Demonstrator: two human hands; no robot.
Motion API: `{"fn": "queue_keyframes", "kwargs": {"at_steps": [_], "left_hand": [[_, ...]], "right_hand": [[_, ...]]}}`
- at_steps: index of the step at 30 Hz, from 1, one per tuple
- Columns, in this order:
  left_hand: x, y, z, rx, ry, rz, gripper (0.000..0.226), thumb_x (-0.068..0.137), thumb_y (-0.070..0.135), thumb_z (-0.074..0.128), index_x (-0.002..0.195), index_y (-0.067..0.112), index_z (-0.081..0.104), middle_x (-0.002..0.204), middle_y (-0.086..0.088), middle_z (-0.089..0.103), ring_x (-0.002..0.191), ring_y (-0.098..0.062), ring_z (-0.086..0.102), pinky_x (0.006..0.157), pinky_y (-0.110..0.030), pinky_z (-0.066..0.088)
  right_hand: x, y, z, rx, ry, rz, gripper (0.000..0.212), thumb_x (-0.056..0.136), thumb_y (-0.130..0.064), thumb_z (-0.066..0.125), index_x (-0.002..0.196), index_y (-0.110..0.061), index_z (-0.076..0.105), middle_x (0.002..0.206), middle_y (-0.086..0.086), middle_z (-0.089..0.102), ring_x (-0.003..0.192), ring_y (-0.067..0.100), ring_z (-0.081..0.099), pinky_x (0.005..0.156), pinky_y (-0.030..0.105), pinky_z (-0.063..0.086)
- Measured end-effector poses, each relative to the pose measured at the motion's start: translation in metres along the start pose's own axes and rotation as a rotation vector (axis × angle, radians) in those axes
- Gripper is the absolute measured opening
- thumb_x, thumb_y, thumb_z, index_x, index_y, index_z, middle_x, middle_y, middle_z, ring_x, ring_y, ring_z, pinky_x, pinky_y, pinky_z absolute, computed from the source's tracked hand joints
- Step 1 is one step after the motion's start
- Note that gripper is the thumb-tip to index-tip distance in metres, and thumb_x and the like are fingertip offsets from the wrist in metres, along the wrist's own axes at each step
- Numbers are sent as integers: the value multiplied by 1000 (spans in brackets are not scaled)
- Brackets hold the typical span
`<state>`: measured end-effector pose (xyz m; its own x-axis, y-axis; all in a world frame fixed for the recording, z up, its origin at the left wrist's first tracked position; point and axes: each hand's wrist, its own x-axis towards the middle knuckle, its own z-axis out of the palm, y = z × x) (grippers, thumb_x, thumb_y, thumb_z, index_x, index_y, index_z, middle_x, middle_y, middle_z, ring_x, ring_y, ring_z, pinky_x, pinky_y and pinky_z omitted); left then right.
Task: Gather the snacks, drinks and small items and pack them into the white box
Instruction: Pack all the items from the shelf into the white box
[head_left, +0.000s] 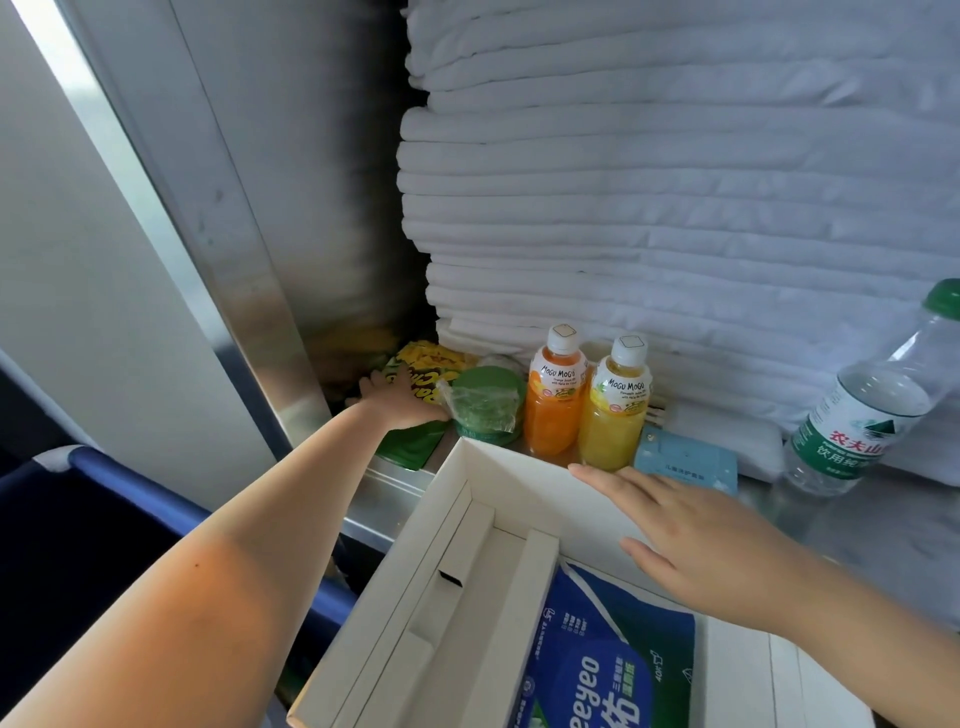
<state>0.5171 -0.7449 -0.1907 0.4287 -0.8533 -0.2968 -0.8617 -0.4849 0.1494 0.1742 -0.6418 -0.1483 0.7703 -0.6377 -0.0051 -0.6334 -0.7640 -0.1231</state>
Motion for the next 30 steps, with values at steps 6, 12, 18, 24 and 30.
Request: {"fn": "queue_keyframes", "kwargs": {"at_steps": [6,12,18,24,30], "left_hand": [[1,2,1,24,79,-15,115,66,79,56,150,22,3,151,-17,17,138,-37,16,107,-54,22],[-2,6,1,17,107,-27,112,66,77,59,148,17,12,147,-18,24,135,-37,21,106,-52,26],[-11,13,7,97,172,14,103,75,76,48,146,7,20,144,-21,29,130,-37,29,104,-47,32],[-20,16,14,164,180,91,80,90,61,39,145,8,18,148,-25,24,134,-46,22,108,-50,28],[-19,13,9,97,119,158,77,91,50,47,148,12,12,150,-26,18,137,-44,20,109,-53,28]], "right_hand": [[1,0,0,8,-8,-4,77,98,-43,34,127,-55,-36,140,-21,28,116,4,45,90,22,47],[1,1,1,23,-8,-1,75,98,-43,34,129,-55,-33,142,-22,26,119,3,43,93,22,45],[0,1,0,44,-7,3,73,98,-42,34,132,-55,-29,140,-22,28,115,3,45,90,21,47],[0,2,1,42,0,-4,75,97,-43,35,130,-57,-31,138,-23,28,114,4,46,90,23,48],[1,4,2,43,6,-7,75,97,-44,34,128,-58,-32,140,-23,27,114,2,45,87,21,46]]}}
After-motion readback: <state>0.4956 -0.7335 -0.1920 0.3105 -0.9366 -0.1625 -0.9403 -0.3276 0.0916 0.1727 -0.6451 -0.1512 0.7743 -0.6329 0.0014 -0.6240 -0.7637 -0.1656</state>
